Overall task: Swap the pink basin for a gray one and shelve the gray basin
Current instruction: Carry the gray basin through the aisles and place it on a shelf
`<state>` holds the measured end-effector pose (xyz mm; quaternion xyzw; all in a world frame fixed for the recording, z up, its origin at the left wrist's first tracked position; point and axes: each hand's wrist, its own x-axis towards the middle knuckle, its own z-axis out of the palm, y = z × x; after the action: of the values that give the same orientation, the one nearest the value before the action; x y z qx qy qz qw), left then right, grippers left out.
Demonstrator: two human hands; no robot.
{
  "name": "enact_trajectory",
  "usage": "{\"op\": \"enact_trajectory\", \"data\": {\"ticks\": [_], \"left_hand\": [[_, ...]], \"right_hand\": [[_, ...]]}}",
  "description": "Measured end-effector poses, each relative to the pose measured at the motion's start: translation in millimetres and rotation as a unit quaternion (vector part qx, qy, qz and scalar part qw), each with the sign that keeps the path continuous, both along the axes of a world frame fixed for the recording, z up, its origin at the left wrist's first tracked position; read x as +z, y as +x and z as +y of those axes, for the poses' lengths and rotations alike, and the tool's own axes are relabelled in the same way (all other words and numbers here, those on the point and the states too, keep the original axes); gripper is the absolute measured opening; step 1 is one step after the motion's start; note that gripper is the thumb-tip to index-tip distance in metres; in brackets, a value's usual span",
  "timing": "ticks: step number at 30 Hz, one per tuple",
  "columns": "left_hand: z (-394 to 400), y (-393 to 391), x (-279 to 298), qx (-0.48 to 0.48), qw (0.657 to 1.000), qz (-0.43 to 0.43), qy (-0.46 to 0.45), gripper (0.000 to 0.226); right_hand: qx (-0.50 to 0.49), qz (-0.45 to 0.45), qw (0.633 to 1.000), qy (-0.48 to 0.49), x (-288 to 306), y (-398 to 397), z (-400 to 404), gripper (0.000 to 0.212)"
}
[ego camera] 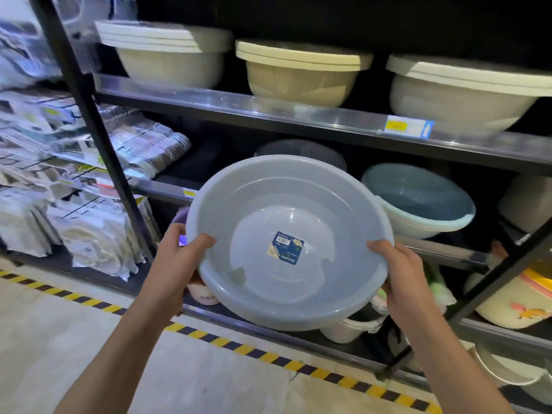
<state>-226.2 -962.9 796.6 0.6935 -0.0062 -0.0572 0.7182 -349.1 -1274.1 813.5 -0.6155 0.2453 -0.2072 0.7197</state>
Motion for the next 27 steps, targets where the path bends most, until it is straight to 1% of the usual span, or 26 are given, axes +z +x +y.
{"op": "enact_trajectory", "data": {"ticks": [9, 13, 18, 22, 24, 25, 26, 27], "left_hand": [[67.1, 59.1, -4.2, 0.032, 0.999, 0.009, 0.003, 0.045], [86.9, 93.9, -9.9, 0.047, 0.999, 0.007, 0.004, 0.041], [97.7, 151.5, -14.4, 0.07, 0.997, 0.013, 0.009, 0.038], [105.1, 199.7, -10.5, 0.084, 0.996, -0.003, 0.02, 0.033], [109.1, 223.4, -9.1, 0.087, 0.996, -0.011, 0.022, 0.033], [111.4, 235.0, -8.6, 0.087, 0.996, -0.013, 0.023, 0.034], [114.1, 246.4, -8.4, 0.082, 0.996, -0.015, 0.025, 0.036], [116.7, 257.8, -9.0, 0.077, 0.996, -0.016, 0.029, 0.035]], "right_hand": [[0.057, 0.003, 0.998, 0.013, -5.5, 79.9, 58.5, 0.027], [0.087, 0.003, 0.996, 0.016, -10.0, 125.2, 75.1, 0.029], [0.101, -0.009, 0.995, 0.026, -13.8, 197.9, 86.6, 0.015], [0.112, -0.012, 0.993, 0.025, -17.2, 254.9, 92.2, 0.018], [0.113, -0.014, 0.993, 0.021, -17.0, 281.6, 97.4, 0.012], [0.113, -0.015, 0.993, 0.021, -16.3, 294.5, 100.6, 0.006], [0.11, -0.019, 0.994, 0.019, -16.2, 306.6, 103.8, 0.005], [0.104, -0.02, 0.994, 0.015, -17.5, 318.2, 106.4, 0.01]]}}
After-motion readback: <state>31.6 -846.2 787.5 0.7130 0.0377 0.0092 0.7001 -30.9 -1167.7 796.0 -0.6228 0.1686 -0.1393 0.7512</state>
